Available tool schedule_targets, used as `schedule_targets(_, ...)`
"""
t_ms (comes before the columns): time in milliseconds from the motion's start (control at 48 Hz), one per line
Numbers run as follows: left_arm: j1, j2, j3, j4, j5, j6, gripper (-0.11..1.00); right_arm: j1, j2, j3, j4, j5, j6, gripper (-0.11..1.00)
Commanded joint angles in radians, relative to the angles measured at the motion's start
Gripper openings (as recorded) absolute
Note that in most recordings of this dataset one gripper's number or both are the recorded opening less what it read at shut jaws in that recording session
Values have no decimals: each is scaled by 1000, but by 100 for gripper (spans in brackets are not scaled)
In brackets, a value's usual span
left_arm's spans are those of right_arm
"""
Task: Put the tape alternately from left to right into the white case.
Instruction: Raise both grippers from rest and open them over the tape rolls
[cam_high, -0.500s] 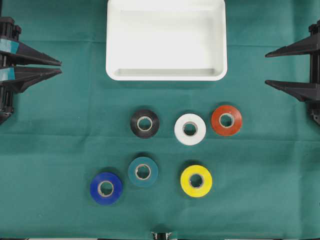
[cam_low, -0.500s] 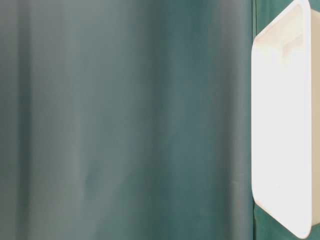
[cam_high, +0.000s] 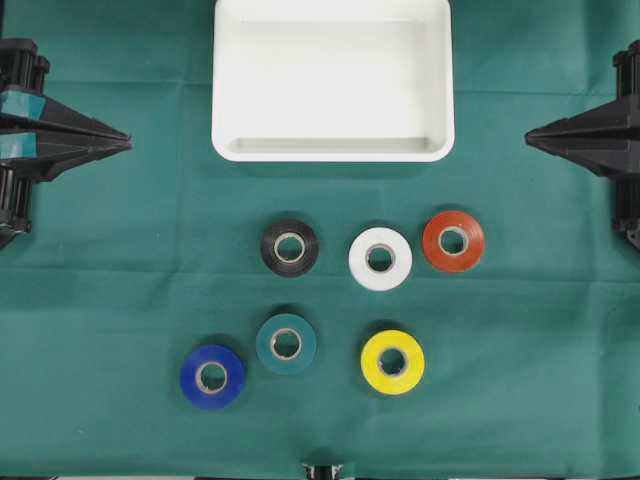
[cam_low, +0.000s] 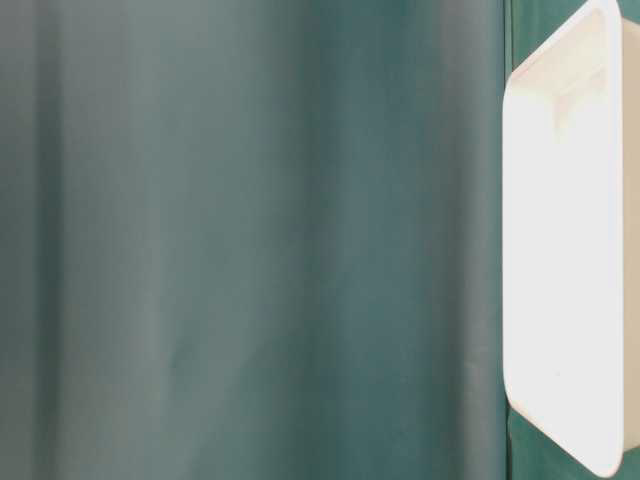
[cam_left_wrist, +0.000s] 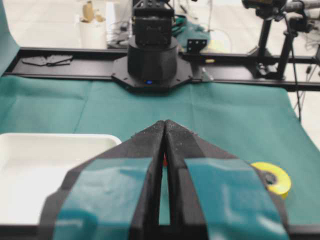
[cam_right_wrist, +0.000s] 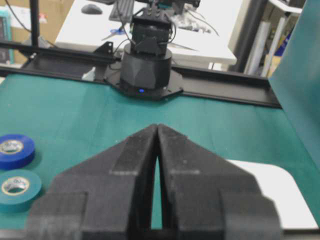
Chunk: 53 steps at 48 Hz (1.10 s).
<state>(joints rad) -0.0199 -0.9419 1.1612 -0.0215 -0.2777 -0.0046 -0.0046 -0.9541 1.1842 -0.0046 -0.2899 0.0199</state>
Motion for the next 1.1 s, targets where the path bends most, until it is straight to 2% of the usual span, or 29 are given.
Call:
schedule_targets(0,-3,2,-18,-3,-5,-3,2,-2,9,-14,0,-2,2,-9)
schedule_targets(167,-5,21,-20,-6,-2,-17,2,-2,26,-17,0,31,11,-9)
schedule_targets(291,-3,35,-26,-6,-2,-41,3,-2,32,-18,0,34,48,-9)
schedule_targets(333,-5,41,-25,-6,-2,-46,7,-2,34,-17,0,34,60,-9)
schedule_targets(416,-5,46,-21,-6,-2,-48,24,-2,31,-11,0,35,72,-7)
schedule_targets(500,-5,48,-18,-6,3,-48,48,-2,32,-9,0,38,74,2)
schedule_targets(604,-5,48,-17,-6,17,-49,79,-2,34,-8,0,38,74,22)
schedule_targets(645,-5,48,-18,-6,21,-49,87,-2,37,-8,0,40,74,32)
schedule_targets(750,-3,49,-18,-6,34,-49,88,-2,37,-6,0,40,74,65)
schedule_targets(812,-5,55,-20,-6,40,-49,88,-2,37,-6,0,40,74,79)
schedule_targets(1083,-8,183,-55,-6,69,-63,88,0,103,-12,0,57,78,79)
